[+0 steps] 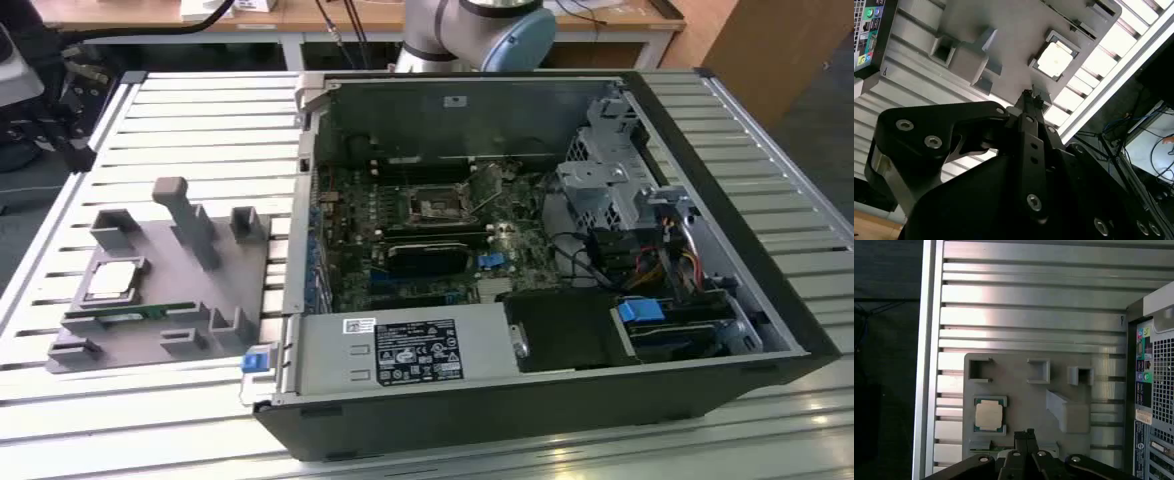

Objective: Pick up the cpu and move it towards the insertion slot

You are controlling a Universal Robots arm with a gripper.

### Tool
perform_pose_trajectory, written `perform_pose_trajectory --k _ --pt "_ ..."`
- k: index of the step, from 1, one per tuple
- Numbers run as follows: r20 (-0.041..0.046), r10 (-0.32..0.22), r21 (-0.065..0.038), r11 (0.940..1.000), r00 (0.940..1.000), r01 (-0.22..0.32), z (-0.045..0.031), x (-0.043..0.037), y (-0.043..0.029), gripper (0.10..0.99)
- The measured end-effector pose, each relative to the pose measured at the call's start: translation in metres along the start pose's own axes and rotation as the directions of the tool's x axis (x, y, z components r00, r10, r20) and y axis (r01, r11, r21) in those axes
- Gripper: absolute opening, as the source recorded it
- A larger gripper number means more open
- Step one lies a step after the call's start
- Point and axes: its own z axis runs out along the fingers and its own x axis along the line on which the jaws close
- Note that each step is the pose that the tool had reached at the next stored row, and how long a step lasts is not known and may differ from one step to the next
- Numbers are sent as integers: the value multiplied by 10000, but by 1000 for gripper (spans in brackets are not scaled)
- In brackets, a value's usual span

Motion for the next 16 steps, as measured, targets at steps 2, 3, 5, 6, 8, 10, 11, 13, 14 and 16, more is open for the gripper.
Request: perform_pose_trajectory --k 2,3,5,6,8,10,11,13,14,16 --pt "0 0 0 10000 10000 0 0 0 0 106" --pt "0 0 0 10000 10000 0 0 0 0 106" --pt "-2 1 2 10000 10000 -1 -1 6 0 106" --pt "0 1 1 10000 10000 -1 0 12 0 106" --pt "-1 1 1 10000 10000 -1 0 28 1 106" --pt "-1 1 1 10000 10000 -1 0 54 1 106" --pt "0 1 1 10000 10000 -1 1 70 1 106" --pt "0 0 1 10000 10000 0 3 103 0 106" --pt "0 -2 0 10000 10000 2 5 122 -3 106" --pt "0 -8 0 10000 10000 8 9 159 -9 106"
